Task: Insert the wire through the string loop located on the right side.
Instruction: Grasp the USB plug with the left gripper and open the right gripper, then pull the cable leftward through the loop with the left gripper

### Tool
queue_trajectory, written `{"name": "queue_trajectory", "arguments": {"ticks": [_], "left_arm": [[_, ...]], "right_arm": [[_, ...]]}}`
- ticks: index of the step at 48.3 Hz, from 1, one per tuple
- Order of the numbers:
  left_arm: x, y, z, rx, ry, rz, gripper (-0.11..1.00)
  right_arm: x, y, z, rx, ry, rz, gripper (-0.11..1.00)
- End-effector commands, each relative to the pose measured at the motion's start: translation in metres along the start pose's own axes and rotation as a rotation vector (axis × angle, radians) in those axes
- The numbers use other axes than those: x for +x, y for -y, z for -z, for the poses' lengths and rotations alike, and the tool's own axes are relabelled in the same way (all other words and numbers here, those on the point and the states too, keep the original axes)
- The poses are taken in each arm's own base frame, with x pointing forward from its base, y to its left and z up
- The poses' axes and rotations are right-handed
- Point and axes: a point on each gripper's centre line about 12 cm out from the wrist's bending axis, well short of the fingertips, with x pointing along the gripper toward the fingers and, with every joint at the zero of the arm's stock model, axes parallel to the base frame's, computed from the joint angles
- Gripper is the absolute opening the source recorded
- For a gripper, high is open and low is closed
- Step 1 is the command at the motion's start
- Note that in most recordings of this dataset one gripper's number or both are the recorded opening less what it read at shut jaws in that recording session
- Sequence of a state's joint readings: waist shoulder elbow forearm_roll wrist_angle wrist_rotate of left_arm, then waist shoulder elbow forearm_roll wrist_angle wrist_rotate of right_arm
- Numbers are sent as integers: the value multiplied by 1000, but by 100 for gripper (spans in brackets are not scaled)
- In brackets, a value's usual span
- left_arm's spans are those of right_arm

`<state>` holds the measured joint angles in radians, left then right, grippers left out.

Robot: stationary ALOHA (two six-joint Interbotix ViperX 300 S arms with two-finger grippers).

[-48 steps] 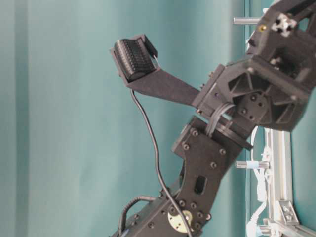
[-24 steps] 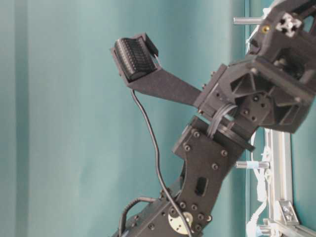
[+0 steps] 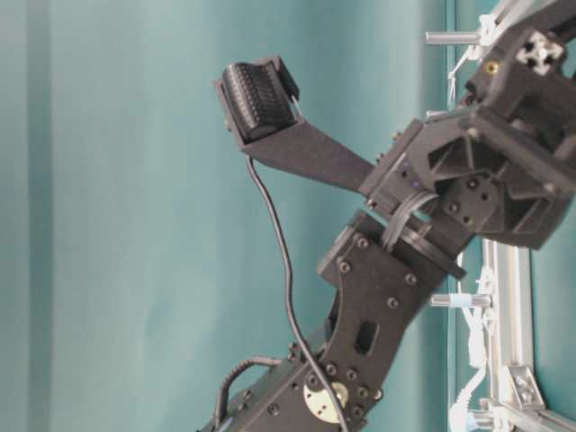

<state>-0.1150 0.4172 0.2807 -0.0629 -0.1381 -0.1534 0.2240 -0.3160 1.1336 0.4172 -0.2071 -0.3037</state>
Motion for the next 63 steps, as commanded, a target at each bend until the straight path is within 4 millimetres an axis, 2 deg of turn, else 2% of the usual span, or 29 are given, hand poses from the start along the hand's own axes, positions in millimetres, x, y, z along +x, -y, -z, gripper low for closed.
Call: {"name": "queue_trajectory", "arguments": {"ticks": [1, 9, 39, 43, 51, 55, 57, 63], "left_arm": [[-6, 5, -17, -4, 42, 11, 22], [-6, 5, -18, -4, 43, 11, 22], [-8, 3, -21, -7, 50, 9, 22], [-9, 4, -21, -4, 50, 10, 22], [-10, 3, -20, -7, 44, 8, 22], [-10, 4, -20, -4, 44, 9, 22], [-10, 3, -20, -5, 44, 8, 22], [-11, 3, -21, -5, 45, 8, 22]], "right_arm": [[-3, 0, -5, 1, 29, 1, 6], [-4, 1, 4, 1, 3, 2, 6], [-5, -3, 11, 97, -29, -14, 7], [-6, -2, 13, 79, -31, -13, 20], [-8, -2, 17, 57, -37, -18, 70], [-11, -3, 20, 58, -49, -22, 90], [-12, -3, 20, 59, -47, -23, 94], [-13, -2, 23, 60, -59, -25, 94]]}}
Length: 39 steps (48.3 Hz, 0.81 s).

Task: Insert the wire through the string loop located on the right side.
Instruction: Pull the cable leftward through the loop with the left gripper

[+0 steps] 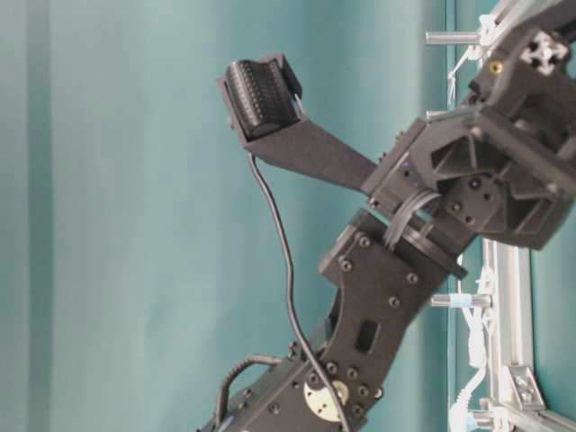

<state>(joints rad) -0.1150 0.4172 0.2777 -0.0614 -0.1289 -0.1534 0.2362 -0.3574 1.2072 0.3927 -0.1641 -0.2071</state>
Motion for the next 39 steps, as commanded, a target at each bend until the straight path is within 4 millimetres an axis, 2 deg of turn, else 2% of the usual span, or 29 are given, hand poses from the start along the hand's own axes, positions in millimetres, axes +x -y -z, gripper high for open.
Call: {"name": "queue_trajectory", "arguments": {"ticks": [1, 18, 28, 39], "left_arm": [[-11, 3, -21, -7, 51, 9, 22], [-13, 3, -21, -5, 41, 7, 22], [-35, 3, -18, -7, -15, -1, 22], [-67, 2, -4, -7, -45, -3, 22]], "right_arm": [[-2, -1, -3, -3, 12, -4, 94], [-2, -1, -3, -3, 18, -4, 94], [-2, -1, -4, -5, 21, -3, 94], [-2, 0, -5, -4, 33, -1, 94]]}}
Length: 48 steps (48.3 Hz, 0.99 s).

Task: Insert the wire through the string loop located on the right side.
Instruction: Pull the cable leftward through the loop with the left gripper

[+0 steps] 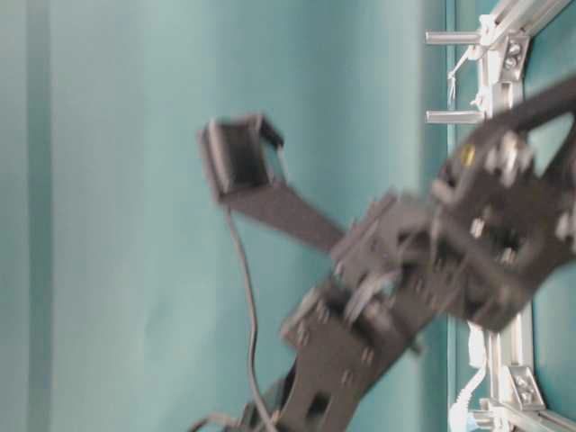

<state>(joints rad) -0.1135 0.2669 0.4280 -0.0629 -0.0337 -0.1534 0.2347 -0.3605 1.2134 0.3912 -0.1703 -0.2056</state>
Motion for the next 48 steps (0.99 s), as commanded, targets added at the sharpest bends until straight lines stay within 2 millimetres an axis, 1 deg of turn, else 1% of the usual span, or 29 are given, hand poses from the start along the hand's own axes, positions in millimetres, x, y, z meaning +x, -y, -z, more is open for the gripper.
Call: {"name": "queue_trajectory", "arguments": {"ticks": [1, 17, 26, 33, 39, 48], "left_arm": [[-25, 5, -13, -3, 46, 14, 22], [-65, -1, 16, -15, -23, 3, 22], [-80, -2, 28, -48, -43, 1, 22], [-91, -2, 41, -77, -70, 1, 22], [-101, 1, 56, -113, -117, 0, 22], [-117, 12, 75, -152, -175, 16, 22]], "right_arm": [[-1, -1, -6, -4, 28, -3, 94], [-1, -1, -6, -4, 28, -3, 94], [0, -2, -8, -4, 30, -3, 94], [0, -2, -8, -4, 30, -3, 94], [0, -2, -8, -4, 30, -3, 94], [0, -2, -8, -4, 31, -4, 94]]}}
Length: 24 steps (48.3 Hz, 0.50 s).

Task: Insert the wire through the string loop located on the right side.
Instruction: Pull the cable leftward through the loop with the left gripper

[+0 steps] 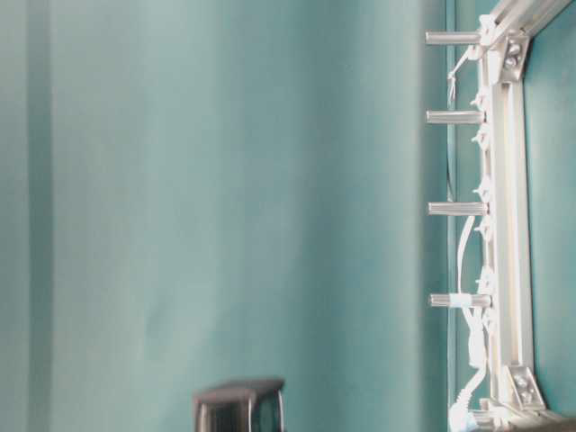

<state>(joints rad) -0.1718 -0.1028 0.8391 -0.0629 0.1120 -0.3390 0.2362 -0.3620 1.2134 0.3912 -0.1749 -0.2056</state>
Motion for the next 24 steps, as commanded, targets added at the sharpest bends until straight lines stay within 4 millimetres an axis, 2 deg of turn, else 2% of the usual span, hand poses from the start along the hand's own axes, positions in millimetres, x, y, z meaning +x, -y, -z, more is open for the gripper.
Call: {"name": "queue_trajectory", "arguments": {"ticks": [1, 11, 24], "left_arm": [[-12, 10, 1, -7, 11, 27, 22], [-21, 16, 23, -6, -47, 36, 22], [-25, 6, 45, -23, -122, 3, 22]], "right_arm": [[0, -1, -7, -3, 25, -3, 94], [0, -1, -6, -3, 22, -3, 94], [0, -1, -7, -3, 24, -3, 93]]}}
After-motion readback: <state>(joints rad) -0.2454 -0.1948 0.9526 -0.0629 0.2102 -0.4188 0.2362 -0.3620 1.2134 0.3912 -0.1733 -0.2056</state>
